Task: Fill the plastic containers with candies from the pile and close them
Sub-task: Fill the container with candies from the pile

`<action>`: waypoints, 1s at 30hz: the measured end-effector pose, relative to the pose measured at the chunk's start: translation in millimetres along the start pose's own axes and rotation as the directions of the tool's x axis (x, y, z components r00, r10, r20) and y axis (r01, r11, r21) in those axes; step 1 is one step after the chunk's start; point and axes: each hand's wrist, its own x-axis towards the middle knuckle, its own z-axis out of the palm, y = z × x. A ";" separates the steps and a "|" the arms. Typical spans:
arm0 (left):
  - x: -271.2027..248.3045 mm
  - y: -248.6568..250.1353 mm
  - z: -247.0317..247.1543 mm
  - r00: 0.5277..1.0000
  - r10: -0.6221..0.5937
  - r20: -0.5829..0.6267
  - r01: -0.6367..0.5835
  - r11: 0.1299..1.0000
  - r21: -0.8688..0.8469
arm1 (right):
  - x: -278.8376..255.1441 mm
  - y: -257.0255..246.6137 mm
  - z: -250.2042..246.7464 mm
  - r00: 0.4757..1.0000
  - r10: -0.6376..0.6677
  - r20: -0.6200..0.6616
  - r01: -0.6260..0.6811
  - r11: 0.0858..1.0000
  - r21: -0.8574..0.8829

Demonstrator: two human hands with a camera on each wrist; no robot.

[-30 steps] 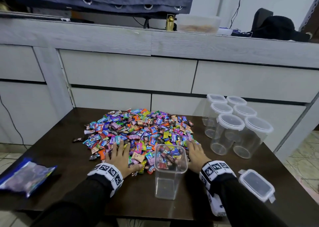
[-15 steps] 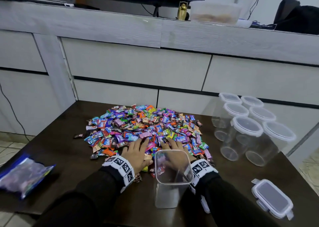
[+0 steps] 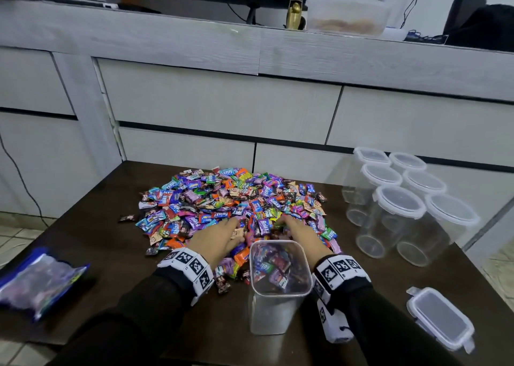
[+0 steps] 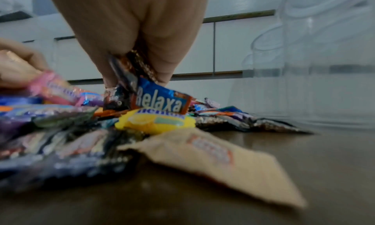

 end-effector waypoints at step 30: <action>-42.1 97.8 -68.0 0.894 0.311 -0.322 -0.406 0.867 -0.291 | -57.5 -48.7 -69.5 0.850 -0.049 -0.524 0.227 0.932 0.282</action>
